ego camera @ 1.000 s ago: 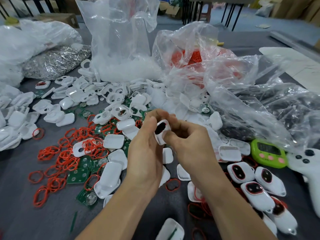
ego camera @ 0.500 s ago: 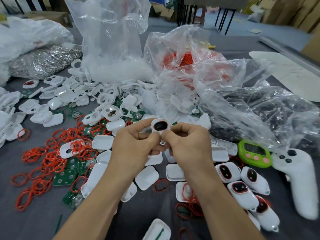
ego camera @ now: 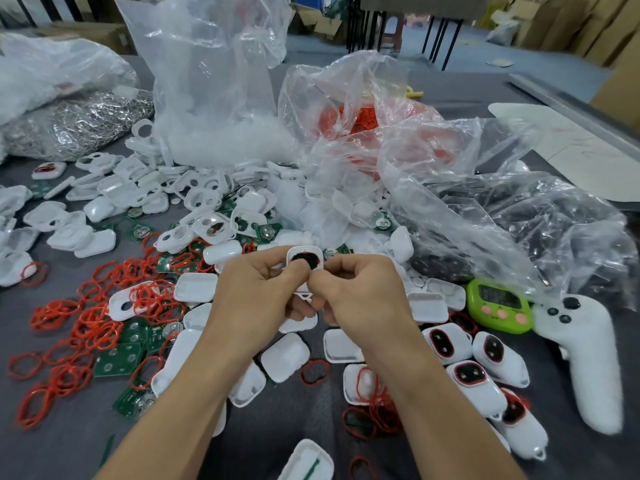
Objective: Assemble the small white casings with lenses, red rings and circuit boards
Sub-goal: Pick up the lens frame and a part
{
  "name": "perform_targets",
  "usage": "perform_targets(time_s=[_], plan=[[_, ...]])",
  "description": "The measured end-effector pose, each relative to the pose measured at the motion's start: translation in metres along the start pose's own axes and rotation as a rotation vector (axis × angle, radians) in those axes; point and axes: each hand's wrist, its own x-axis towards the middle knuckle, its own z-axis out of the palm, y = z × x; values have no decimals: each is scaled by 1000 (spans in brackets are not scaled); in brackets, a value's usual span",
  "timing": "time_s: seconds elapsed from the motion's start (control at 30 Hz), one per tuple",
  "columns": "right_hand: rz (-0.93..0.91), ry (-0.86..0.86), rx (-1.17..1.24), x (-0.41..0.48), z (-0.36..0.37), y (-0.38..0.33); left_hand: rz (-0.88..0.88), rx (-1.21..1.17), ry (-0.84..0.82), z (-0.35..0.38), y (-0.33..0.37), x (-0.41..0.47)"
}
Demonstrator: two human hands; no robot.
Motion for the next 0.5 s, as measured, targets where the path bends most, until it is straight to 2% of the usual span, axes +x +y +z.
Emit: perform_targets(time_s=[0.1, 0.13, 0.27, 0.37, 0.43, 0.5], plan=[[-6, -48, -62, 0, -9, -3, -62, -58, -14, -1, 1, 2], [-54, -10, -123, 1, -14, -5, -87, -104, 0, -1, 1, 2], [-276, 395, -602, 19, -42, -15, -164, -279, 61, -3, 2, 6], [-170, 422, -871, 44, -48, -16, -185, -317, 81, -3, 1, 8], [-104, 379, -937, 56, -46, -11, -191, -325, 85, -2, 0, 9], [-118, 406, -942, 60, -46, -9, -196, -326, 89, -2, -2, 9]])
